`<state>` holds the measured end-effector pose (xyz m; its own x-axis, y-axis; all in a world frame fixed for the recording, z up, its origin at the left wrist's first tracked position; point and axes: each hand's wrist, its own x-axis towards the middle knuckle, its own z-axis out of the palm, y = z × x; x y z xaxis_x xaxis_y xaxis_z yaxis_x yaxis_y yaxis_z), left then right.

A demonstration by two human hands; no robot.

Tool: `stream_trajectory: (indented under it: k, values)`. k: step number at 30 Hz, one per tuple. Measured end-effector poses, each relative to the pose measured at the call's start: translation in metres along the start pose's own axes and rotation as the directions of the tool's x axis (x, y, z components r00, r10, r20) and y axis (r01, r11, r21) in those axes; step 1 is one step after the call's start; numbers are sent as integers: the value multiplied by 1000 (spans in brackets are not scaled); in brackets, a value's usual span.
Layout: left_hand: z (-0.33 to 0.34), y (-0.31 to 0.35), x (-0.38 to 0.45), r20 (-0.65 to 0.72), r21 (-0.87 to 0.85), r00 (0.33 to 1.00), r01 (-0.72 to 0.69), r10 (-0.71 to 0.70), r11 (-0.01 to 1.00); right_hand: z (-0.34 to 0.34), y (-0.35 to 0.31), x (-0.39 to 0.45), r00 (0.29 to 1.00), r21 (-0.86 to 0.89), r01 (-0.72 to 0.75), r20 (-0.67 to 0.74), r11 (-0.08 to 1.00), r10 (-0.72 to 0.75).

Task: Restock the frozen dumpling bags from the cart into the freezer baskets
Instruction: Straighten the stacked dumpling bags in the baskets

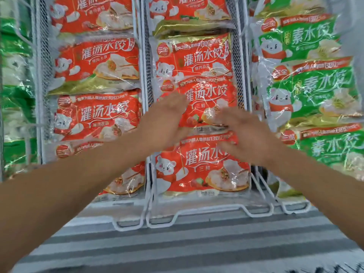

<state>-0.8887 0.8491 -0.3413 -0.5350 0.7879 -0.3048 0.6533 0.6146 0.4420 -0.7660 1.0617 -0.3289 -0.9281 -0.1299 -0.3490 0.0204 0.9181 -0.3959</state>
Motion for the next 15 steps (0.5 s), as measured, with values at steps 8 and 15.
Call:
stream_trajectory:
  k: [8,15]
  values:
    - [70,28,-57,418,287,908,-173,39,942,36,-1,-39,879,-352,-8,445,936,174]
    - [62,27,-68,426,262,902,-198,71,945,30,-22,-49,869,-358,-55,443,932,221]
